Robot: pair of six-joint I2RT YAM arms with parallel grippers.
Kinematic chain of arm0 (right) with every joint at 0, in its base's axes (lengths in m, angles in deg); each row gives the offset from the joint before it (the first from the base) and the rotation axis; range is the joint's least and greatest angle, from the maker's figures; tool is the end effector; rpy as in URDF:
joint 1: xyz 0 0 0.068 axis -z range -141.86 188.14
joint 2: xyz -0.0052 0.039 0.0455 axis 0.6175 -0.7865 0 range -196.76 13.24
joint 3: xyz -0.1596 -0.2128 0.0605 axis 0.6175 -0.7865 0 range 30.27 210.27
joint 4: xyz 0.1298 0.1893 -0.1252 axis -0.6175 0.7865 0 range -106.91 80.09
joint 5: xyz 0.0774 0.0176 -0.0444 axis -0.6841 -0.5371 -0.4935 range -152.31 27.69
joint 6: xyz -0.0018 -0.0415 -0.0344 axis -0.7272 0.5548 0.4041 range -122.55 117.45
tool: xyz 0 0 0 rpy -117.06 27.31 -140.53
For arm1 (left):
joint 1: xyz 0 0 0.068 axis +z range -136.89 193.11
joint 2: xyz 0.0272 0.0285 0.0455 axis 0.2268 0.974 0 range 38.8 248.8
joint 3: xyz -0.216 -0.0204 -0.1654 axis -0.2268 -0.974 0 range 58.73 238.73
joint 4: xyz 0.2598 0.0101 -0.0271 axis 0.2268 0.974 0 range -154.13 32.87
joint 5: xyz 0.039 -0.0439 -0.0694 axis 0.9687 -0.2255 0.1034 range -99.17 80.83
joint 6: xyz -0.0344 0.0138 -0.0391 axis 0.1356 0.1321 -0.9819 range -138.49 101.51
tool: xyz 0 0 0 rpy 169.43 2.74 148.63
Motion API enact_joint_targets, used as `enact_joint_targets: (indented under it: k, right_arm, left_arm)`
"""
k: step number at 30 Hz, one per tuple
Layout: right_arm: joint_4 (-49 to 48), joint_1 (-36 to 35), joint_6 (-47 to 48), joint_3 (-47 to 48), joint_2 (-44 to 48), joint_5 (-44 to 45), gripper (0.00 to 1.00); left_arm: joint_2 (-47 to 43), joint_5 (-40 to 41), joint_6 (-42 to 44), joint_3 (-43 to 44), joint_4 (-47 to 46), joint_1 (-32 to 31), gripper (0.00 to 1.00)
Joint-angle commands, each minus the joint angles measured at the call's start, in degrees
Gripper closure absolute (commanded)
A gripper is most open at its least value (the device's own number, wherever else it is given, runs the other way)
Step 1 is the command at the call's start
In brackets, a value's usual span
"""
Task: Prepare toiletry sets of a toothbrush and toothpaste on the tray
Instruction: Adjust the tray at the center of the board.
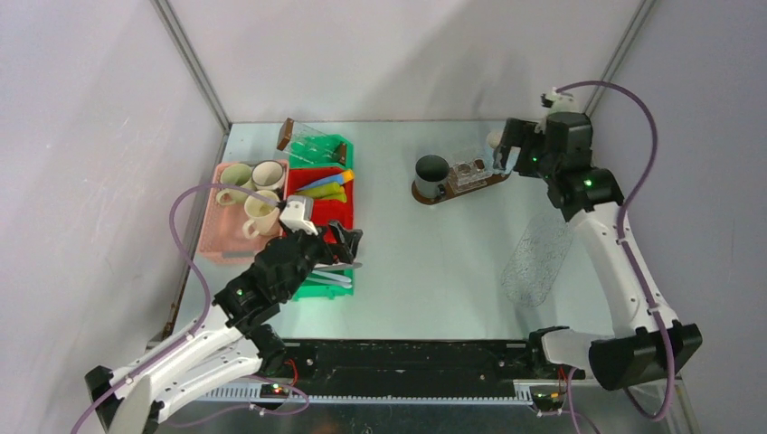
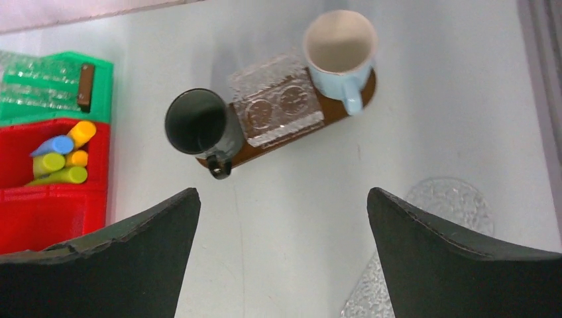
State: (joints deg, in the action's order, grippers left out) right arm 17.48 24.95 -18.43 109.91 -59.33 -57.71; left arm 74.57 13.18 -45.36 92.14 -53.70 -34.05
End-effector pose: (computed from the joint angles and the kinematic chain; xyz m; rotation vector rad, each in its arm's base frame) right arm 0.2675 0.0596 0.4047 0.0985 2.0518 0.2341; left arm 0.1168 -0.1062 0.2940 0.0373 1.8139 -0.5786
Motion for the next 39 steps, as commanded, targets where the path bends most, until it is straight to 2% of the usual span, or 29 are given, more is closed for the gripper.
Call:
enact_joint_targets:
  k: [1, 5, 8, 12, 17, 22, 30, 35, 39]
  right_arm:
    - [4.8, 4.4, -6.5, -1.7, 4.1, 1.6, 0.01]
    - [10.1, 10.0, -11.6, -3.0, 5.9, 4.3, 0.01]
    - [14.5, 12.1, -12.5, -5.4, 6.9, 9.3, 0.01]
    - [18.1, 16.0, -14.2, -10.1, 7.3, 10.7, 0.01]
    - [18.6, 23.6, -18.8, -19.8, 7.6, 5.4, 0.00]
    - [13.3, 29.3, -23.6, -32.3, 8.2, 0.3, 0.01]
    - [8.1, 30.8, -29.5, -41.9, 3.7, 0.9, 0.01]
    - [3.8, 30.5, -31.5, -46.4, 1.8, -2.7, 0.00]
    - [1.7, 26.5, -34.1, -47.7, 1.5, -3.9, 0.01]
  left_arm:
    - [1.9, 1.0, 1.5, 4.1, -0.5, 0.4, 0.00]
    - [2.6, 1.4, 1.2, 4.8, -0.1, 1.1, 0.00]
    - [2.7, 1.3, 0.5, 4.9, 0.6, 1.9, 0.00]
    - [2.3, 0.3, -0.6, 4.2, 1.4, 3.5, 0.00]
    - [1.3, -1.5, -0.9, 3.0, 1.0, 5.7, 0.00]
    - [0.4, -3.8, -0.5, 2.2, 1.0, 7.6, 0.00]
    - [-1.3, -4.8, 0.5, 1.0, 0.9, 9.5, 0.00]
    - [-2.0, -5.0, 0.6, 0.4, 0.6, 10.0, 0.00]
    - [-2.4, -5.1, 0.7, 0.0, 0.6, 10.5, 0.00]
